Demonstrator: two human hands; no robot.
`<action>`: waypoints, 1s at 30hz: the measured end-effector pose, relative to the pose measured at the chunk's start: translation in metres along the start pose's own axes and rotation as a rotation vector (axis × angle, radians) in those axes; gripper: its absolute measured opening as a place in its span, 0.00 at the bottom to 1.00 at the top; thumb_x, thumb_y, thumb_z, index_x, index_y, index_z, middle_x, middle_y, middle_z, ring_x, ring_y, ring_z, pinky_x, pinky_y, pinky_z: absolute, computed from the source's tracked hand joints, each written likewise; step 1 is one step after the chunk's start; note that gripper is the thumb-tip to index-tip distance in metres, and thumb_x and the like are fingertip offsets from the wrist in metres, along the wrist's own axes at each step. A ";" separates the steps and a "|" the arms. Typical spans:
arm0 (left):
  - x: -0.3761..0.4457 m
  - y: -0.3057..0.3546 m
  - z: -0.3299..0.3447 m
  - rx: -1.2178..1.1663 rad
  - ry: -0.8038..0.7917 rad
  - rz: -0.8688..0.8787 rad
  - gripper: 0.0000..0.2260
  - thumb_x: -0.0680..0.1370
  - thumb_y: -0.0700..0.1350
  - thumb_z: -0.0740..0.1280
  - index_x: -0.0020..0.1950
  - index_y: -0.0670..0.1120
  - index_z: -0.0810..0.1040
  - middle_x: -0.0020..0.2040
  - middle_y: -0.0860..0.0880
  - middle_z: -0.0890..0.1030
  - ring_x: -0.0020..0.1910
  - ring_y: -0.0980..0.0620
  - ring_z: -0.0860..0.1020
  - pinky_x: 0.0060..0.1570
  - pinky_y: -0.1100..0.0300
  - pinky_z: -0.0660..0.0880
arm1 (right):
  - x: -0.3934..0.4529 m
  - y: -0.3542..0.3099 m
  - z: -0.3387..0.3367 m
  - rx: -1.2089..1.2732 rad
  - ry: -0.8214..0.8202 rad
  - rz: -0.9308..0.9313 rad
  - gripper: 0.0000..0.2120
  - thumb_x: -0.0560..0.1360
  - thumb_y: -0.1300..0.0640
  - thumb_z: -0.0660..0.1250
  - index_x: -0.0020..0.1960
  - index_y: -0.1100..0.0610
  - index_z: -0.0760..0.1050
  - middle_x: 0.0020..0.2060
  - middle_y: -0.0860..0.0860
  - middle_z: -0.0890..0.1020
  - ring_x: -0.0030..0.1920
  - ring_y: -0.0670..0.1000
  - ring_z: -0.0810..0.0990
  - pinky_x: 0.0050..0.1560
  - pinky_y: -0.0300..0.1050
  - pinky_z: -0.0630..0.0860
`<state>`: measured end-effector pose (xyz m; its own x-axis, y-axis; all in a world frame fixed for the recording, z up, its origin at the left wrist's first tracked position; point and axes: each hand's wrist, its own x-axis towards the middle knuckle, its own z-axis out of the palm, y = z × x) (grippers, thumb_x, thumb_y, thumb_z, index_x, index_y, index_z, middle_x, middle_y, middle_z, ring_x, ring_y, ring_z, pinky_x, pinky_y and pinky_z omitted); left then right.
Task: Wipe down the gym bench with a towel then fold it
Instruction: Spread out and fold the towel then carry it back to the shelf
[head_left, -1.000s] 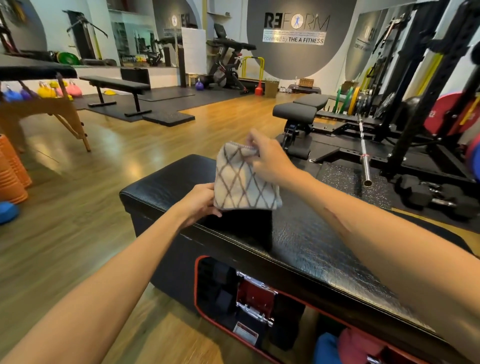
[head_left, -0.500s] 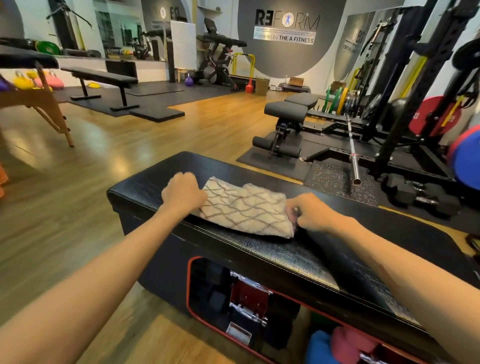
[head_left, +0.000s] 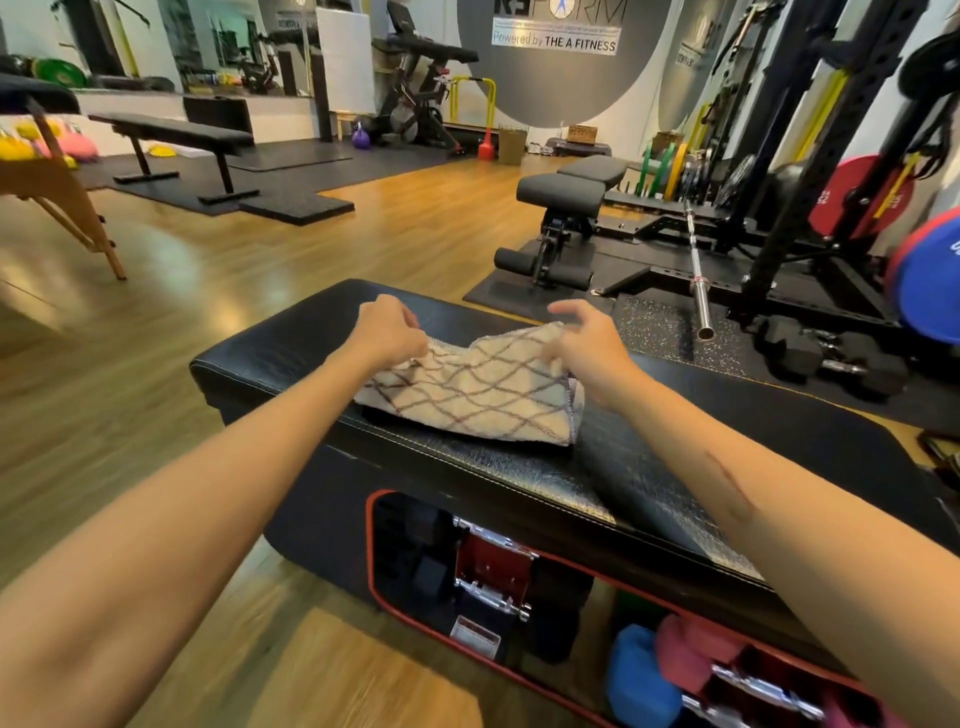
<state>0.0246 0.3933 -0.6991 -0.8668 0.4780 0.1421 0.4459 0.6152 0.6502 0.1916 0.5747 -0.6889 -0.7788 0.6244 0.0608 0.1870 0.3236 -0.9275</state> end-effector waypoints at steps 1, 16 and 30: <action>0.000 0.002 -0.006 0.062 -0.054 -0.023 0.14 0.70 0.41 0.73 0.54 0.38 0.81 0.56 0.42 0.80 0.53 0.45 0.78 0.51 0.54 0.76 | 0.001 -0.006 -0.003 0.120 -0.041 0.088 0.19 0.72 0.70 0.68 0.60 0.56 0.74 0.52 0.61 0.78 0.42 0.56 0.73 0.36 0.48 0.71; 0.002 -0.013 -0.005 -0.100 -0.142 -0.063 0.29 0.69 0.48 0.77 0.65 0.41 0.70 0.60 0.47 0.73 0.59 0.46 0.73 0.53 0.54 0.71 | -0.005 0.000 -0.011 -0.392 -0.324 0.054 0.19 0.67 0.66 0.71 0.57 0.62 0.72 0.46 0.55 0.75 0.44 0.55 0.73 0.40 0.48 0.69; -0.013 0.042 -0.049 -0.797 -0.386 0.171 0.04 0.70 0.33 0.65 0.39 0.41 0.77 0.42 0.45 0.81 0.42 0.48 0.79 0.43 0.57 0.77 | -0.001 -0.019 -0.007 -0.640 -0.290 -0.290 0.38 0.60 0.32 0.76 0.54 0.62 0.81 0.45 0.61 0.84 0.46 0.54 0.82 0.41 0.49 0.73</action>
<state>0.0440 0.3821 -0.6376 -0.6036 0.7886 0.1173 0.1501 -0.0321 0.9882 0.1933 0.5728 -0.6685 -0.9593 0.2683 0.0882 0.1929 0.8506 -0.4892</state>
